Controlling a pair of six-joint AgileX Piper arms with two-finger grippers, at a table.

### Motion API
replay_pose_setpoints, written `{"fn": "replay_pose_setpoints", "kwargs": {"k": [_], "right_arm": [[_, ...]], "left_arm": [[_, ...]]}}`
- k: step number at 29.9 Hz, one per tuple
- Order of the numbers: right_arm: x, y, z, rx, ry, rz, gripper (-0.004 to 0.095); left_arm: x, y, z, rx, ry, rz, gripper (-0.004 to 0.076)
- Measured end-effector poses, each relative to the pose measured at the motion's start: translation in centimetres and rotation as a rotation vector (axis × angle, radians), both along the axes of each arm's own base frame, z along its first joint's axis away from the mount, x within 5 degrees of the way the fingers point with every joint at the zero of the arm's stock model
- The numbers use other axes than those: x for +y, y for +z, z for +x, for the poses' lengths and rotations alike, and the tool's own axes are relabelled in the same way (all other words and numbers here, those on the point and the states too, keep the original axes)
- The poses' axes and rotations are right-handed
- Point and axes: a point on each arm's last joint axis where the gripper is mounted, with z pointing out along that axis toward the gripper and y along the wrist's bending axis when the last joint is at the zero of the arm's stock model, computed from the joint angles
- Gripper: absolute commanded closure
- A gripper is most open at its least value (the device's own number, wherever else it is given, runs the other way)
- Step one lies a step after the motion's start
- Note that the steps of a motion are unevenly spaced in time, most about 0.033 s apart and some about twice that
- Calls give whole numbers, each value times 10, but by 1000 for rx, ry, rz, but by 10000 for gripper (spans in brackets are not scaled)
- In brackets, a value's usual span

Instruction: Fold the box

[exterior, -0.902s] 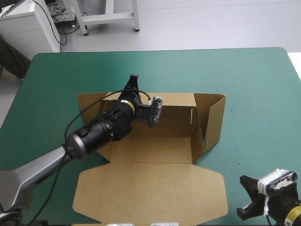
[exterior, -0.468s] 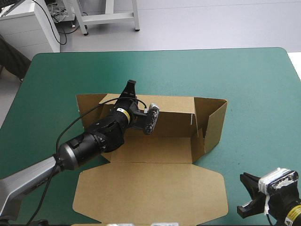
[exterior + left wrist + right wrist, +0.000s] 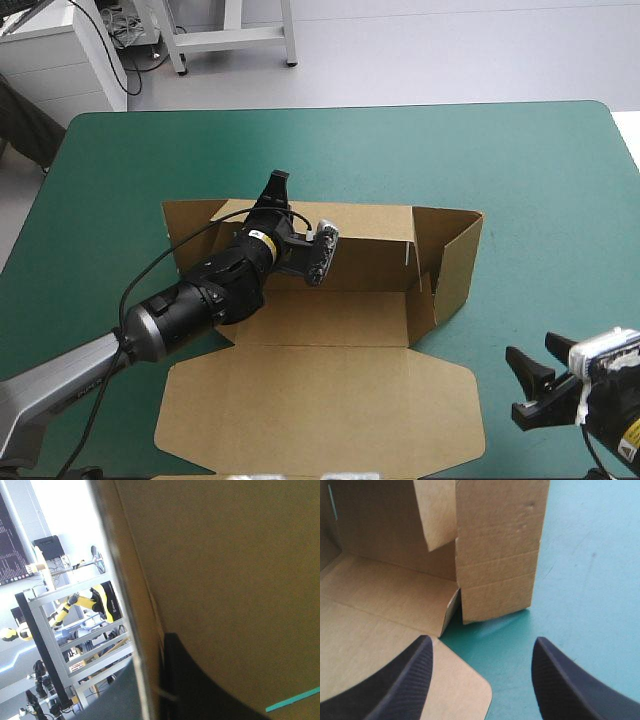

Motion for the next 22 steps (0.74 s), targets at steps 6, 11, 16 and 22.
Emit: {"fn": "replay_pose_setpoints", "kwargs": {"k": [6, 11, 16, 22], "right_arm": [[11, 45, 31, -27, -73, -81, 444], [29, 74, 63, -12, -103, -150, 496], [53, 97, 98, 6, -100, -187, 496], [79, 113, 138, 54, -100, -254, 496]], "left_arm": [[1, 1, -1, 1, 1, -6, 731], [5, 8, -6, 9, 11, -42, 731], [9, 12, -10, 24, 25, -72, 731], [10, 12, -11, 30, 28, -77, 731]]}}
